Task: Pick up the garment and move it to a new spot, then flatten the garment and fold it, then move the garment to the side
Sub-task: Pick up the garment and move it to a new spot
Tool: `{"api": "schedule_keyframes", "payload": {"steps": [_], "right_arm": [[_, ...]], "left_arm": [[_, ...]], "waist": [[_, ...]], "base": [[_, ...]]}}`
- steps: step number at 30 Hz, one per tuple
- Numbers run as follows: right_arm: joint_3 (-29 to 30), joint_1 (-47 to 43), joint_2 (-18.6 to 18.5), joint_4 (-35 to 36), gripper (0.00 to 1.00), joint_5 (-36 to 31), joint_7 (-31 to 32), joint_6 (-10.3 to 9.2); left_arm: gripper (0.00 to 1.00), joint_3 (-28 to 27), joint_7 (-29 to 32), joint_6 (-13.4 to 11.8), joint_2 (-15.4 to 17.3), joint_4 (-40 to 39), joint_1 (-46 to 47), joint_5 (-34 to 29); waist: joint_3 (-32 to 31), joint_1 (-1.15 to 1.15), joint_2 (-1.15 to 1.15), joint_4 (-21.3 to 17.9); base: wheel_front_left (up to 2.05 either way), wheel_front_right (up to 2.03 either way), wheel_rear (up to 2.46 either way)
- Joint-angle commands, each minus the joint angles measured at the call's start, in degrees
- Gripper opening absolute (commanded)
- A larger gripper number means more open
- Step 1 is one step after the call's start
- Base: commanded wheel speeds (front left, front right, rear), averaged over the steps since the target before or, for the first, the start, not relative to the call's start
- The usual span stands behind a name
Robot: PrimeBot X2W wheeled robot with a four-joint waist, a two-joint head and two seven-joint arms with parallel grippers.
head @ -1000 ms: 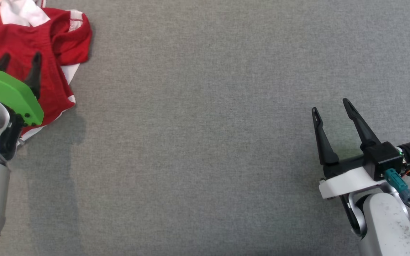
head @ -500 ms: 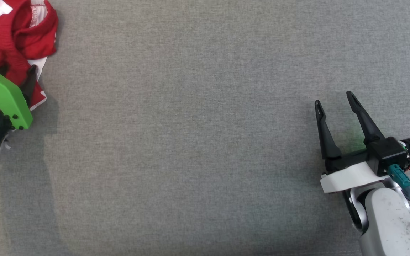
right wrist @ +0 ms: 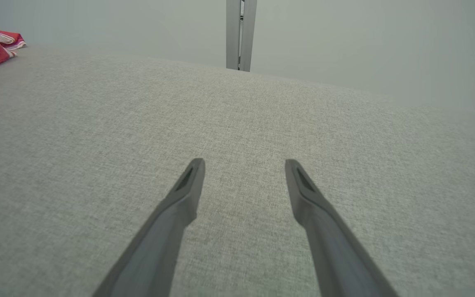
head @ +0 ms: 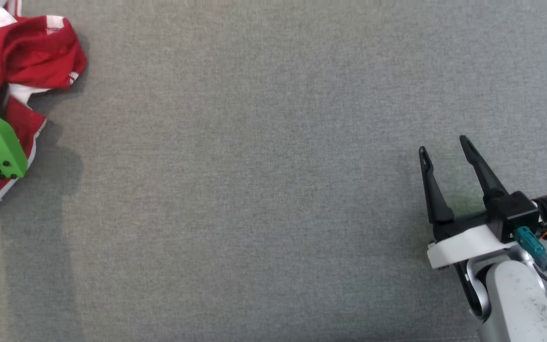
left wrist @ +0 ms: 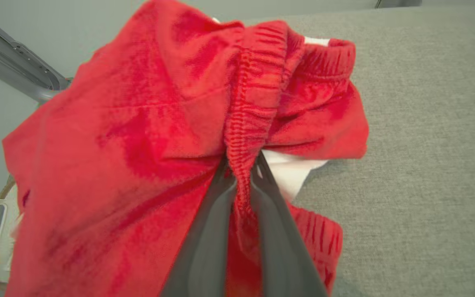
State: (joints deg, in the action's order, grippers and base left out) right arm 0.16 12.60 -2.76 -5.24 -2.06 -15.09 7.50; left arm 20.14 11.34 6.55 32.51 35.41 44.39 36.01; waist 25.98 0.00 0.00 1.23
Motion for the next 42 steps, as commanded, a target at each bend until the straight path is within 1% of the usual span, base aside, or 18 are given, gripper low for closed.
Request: {"api": "schedule_keyframes", "payload": {"steps": [1,6,14,19,23,26,30,34,37,38,42], "right_arm": [[0.13,-1.00,-0.23,-0.40,1.00,0.42,-0.12,-0.02],[-0.40,-2.39,-0.24,-1.05,1.00,1.45,-0.13,-0.02],[-0.53,-5.13,-0.23,-2.05,1.00,2.94,-0.13,-0.02],[-0.07,-6.71,-0.23,-2.52,1.00,3.71,-0.12,-0.02],[0.16,-7.86,-0.23,-2.77,1.00,4.27,-0.12,-0.02],[0.29,-8.34,-0.24,-2.84,1.00,4.66,-0.13,-0.02],[0.42,-8.49,-0.23,-2.90,1.00,5.04,-0.12,-0.02],[0.64,-7.80,-0.23,-2.71,1.00,5.36,-0.12,-0.02],[0.93,-7.17,-0.23,-2.47,1.00,5.68,-0.13,-0.02],[0.92,-6.99,-0.23,-2.42,1.00,5.72,-0.12,-0.02],[1.17,-6.01,-0.19,-2.08,1.00,6.21,-0.12,-0.02]], "left_arm": [[0.00,-0.31,-1.01,-0.39,1.00,-0.64,-0.91,-0.38],[0.00,-0.71,-3.32,-1.17,2.77,-3.98,-1.32,-1.64],[0.00,-0.41,-3.98,-1.67,4.96,-11.84,-1.12,-2.93],[0.00,1.10,-3.62,-1.77,4.35,-17.21,-0.62,-3.94],[0.00,3.08,-3.01,-1.60,2.66,-21.03,0.79,-4.69],[0.00,4.86,-3.22,-1.34,0.16,-22.94,2.22,-5.13],[0.00,7.65,-4.35,-0.87,-4.70,-23.67,5.09,-5.19],[0.00,10.38,-7.40,-0.50,-10.88,-22.26,8.11,-5.31],[0.00,11.77,-10.42,-0.26,-16.56,-19.92,9.77,-4.13],[0.00,12.16,-11.17,-0.26,-17.96,-18.97,10.15,-3.85],[0.00,13.12,-14.18,-0.46,-23.73,-13.93,8.87,-1.94]], "waist": [[-3.28,0.00,0.00,0.49],[-8.04,0.00,0.00,0.63],[-14.87,0.00,0.00,-0.18],[-18.14,0.00,0.00,-1.45],[-20.08,0.00,0.00,-3.17],[-21.03,0.00,0.00,-4.90],[-21.42,0.00,0.00,-7.51],[-20.74,0.00,0.00,-10.25],[-19.49,0.00,0.00,-12.10],[-19.02,0.00,0.00,-12.59],[-16.69,0.00,0.00,-14.09]], "base": [[0.00,0.00,0.00],[0.00,0.00,0.00],[0.00,0.00,0.00],[0.00,0.00,0.00],[0.00,0.00,0.00],[0.00,0.00,0.00],[0.00,0.00,0.00],[0.00,0.00,0.00],[0.00,0.00,0.00],[0.00,0.00,0.00],[0.00,0.00,0.00]]}}
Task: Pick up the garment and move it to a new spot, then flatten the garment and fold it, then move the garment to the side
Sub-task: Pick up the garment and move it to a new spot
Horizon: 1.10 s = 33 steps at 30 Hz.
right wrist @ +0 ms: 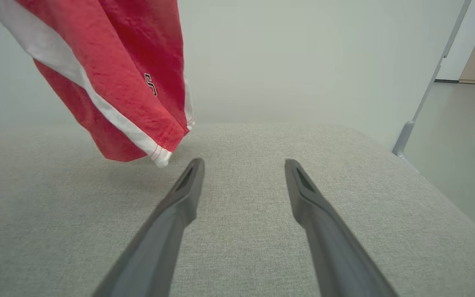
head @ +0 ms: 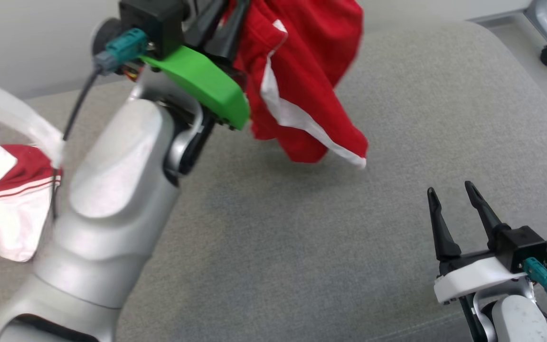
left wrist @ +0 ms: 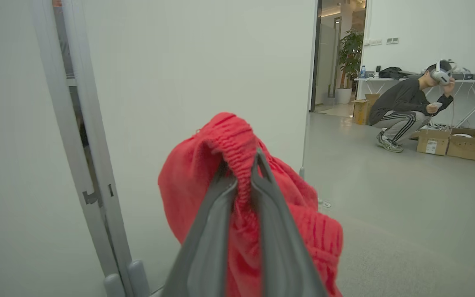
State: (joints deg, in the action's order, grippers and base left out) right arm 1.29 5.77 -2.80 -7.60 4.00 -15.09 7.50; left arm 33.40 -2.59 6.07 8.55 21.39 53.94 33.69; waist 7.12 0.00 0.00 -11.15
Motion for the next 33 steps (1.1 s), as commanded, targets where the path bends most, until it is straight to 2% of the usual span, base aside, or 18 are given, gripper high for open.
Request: {"api": "schedule_keyframes", "payload": {"steps": [1,5,9,16,25,26,27,33], "right_arm": [[0.19,1.04,-0.18,0.36,1.00,0.29,-0.12,-0.02],[0.55,2.00,-0.18,0.69,1.00,1.04,-0.12,-0.02],[0.95,2.93,-0.19,0.87,1.00,1.52,-0.12,-0.02],[1.40,4.37,-0.18,1.00,1.00,1.62,-0.12,-0.02],[1.73,5.29,-0.18,1.06,1.00,0.50,-0.12,-0.02],[1.75,5.47,-0.18,1.07,1.00,0.42,-0.12,-0.02],[1.71,5.59,-0.18,1.10,1.00,0.31,-0.13,-0.02],[1.57,6.29,-0.20,1.00,1.00,-0.31,-0.13,-0.02]], "left_arm": [[0.00,0.08,-0.93,0.02,-0.95,1.73,-1.69,1.01],[0.00,0.55,-3.62,-0.26,-3.09,7.54,-5.23,3.13],[0.00,0.35,-6.40,0.14,-3.50,12.90,-8.67,4.60],[0.00,-2.35,-10.30,0.50,0.56,20.25,-11.38,6.03],[0.00,-5.83,-12.25,1.33,4.67,21.46,-14.74,9.44],[0.33,-6.10,-12.43,1.39,5.08,21.20,-15.15,9.58],[1.00,-6.47,-12.56,1.35,5.33,20.87,-15.51,9.46],[1.00,-10.80,-12.61,1.48,6.06,16.17,-19.87,6.72]], "waist": [[2.90,0.00,0.00,-1.99],[5.43,0.00,0.00,-2.45],[7.81,0.00,0.00,-2.24],[10.57,0.00,0.00,-1.12],[11.74,0.00,0.00,0.46],[11.89,0.00,0.00,0.61],[11.99,0.00,0.00,0.73],[11.97,0.00,0.00,1.25]], "base": [[0.00,0.00,0.00],[0.00,0.00,0.00],[0.00,0.00,0.00],[0.00,0.00,0.00],[0.00,0.00,0.00],[0.00,0.00,0.00],[0.00,0.00,0.00],[0.00,0.00,0.00]]}}
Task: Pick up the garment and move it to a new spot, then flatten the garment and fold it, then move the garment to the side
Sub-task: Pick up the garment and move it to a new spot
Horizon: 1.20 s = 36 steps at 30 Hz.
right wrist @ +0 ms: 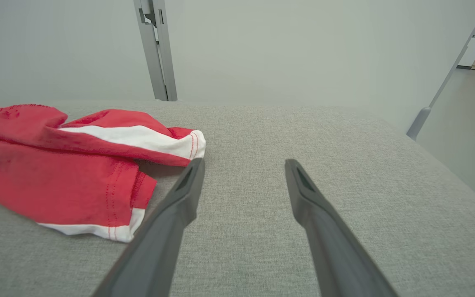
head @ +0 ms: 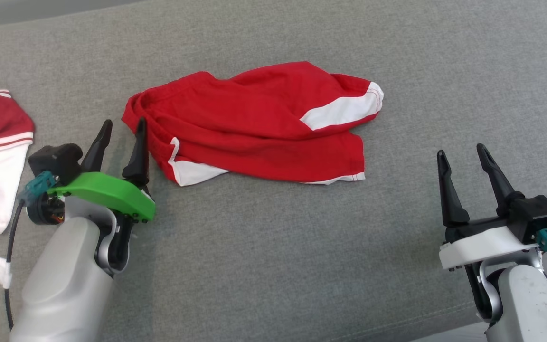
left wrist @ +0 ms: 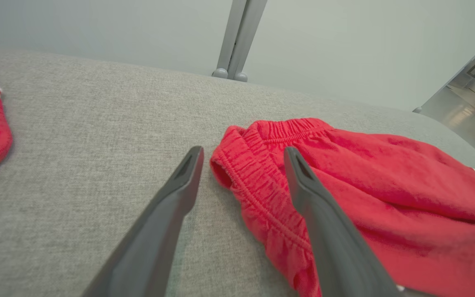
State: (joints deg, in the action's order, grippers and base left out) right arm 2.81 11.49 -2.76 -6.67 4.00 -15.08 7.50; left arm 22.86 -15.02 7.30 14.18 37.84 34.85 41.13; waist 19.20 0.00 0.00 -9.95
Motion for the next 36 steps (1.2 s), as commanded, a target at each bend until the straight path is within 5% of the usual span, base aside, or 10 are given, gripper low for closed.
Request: {"api": "schedule_keyframes", "payload": {"steps": [1,13,26,36], "right_arm": [[0.15,0.55,-0.22,0.01,1.00,-0.45,-0.13,-0.02],[0.41,-1.85,-0.22,-0.62,1.00,-2.05,-0.13,-0.02],[-0.91,-7.31,-0.22,-2.10,1.00,-2.78,-0.13,-0.02],[-1.75,-10.47,-0.22,-2.55,1.00,-2.07,-0.13,-0.02]], "left_arm": [[1.00,-1.60,-0.18,0.26,0.19,-1.70,-1.83,-1.39],[1.00,-9.83,-0.14,0.31,-4.37,-12.64,-14.09,-11.39],[1.00,-13.84,-0.15,0.27,-8.26,-16.18,-26.40,-16.13],[1.00,-16.20,-0.14,0.28,-10.36,-19.35,-33.63,-18.53]], "waist": [[-0.32,0.00,0.00,0.20],[-6.25,0.00,0.00,2.52],[-17.33,0.00,0.00,4.61],[-20.07,0.00,0.00,5.83]], "base": [[0.00,0.00,0.00],[0.00,0.00,0.00],[0.00,0.00,0.00],[0.00,0.00,0.00]]}}
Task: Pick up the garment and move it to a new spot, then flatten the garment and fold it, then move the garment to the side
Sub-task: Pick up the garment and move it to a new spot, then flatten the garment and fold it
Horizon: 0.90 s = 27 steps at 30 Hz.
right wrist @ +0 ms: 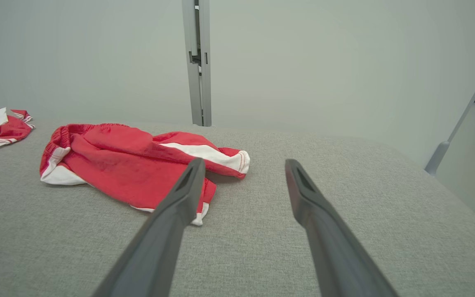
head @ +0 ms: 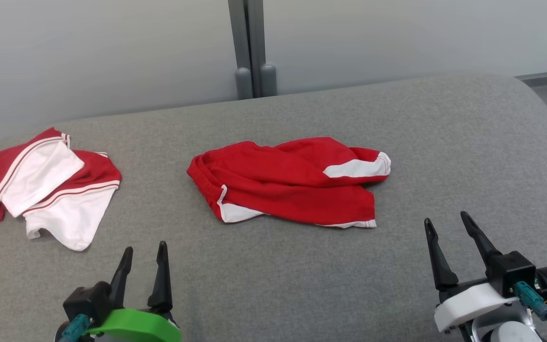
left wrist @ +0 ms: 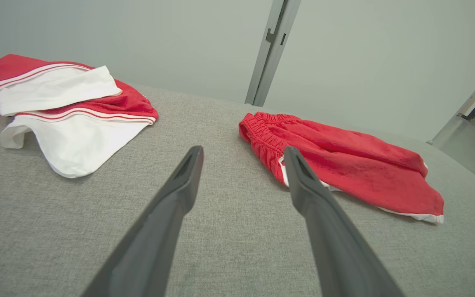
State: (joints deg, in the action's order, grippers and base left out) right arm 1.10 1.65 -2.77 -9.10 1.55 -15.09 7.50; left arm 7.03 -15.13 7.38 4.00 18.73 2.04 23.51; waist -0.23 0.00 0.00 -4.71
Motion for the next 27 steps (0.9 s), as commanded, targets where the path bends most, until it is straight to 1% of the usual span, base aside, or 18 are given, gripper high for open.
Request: {"api": "schedule_keyframes", "payload": {"steps": [1,4,11,18,21,27], "right_arm": [[-0.09,-0.83,-0.21,-0.17,1.00,0.40,-0.12,-0.02],[-0.25,-1.39,-0.21,-0.46,1.00,0.56,-0.12,-0.02],[-0.73,-2.16,-0.21,-1.24,1.00,1.15,-0.13,-0.02],[-1.22,-2.13,-0.21,-1.70,1.00,1.38,-0.12,-0.02],[-1.28,-1.99,-0.21,-1.76,1.00,1.42,-0.13,-0.02],[-1.16,-1.80,-0.21,-1.92,1.00,1.61,-0.12,-0.02]], "left_arm": [[1.00,-0.64,-0.03,0.20,-0.26,-0.52,-1.23,-1.47],[1.00,-1.95,-0.03,0.20,-0.65,-1.47,-2.84,-1.51],[1.00,-2.28,-0.03,0.20,-1.04,-2.14,-4.73,-1.75],[1.00,-2.23,-0.04,0.21,-1.08,-1.80,-4.85,-0.56],[1.00,-2.22,-0.03,0.18,-1.08,-1.63,-4.84,-1.61],[1.00,-2.35,-0.03,0.19,-1.08,-1.18,-4.83,-1.10]], "waist": [[-0.75,0.00,0.00,0.62],[-1.04,0.00,0.00,0.63],[-1.24,0.00,0.00,0.67],[-1.28,0.00,0.00,0.47],[-1.29,0.00,0.00,0.36],[-1.26,0.00,0.00,0.33]], "base": [[0.00,0.00,0.00],[0.00,0.00,0.00],[0.00,0.00,0.00],[0.00,0.00,0.00],[0.00,0.00,0.00],[0.00,0.00,0.00]]}}
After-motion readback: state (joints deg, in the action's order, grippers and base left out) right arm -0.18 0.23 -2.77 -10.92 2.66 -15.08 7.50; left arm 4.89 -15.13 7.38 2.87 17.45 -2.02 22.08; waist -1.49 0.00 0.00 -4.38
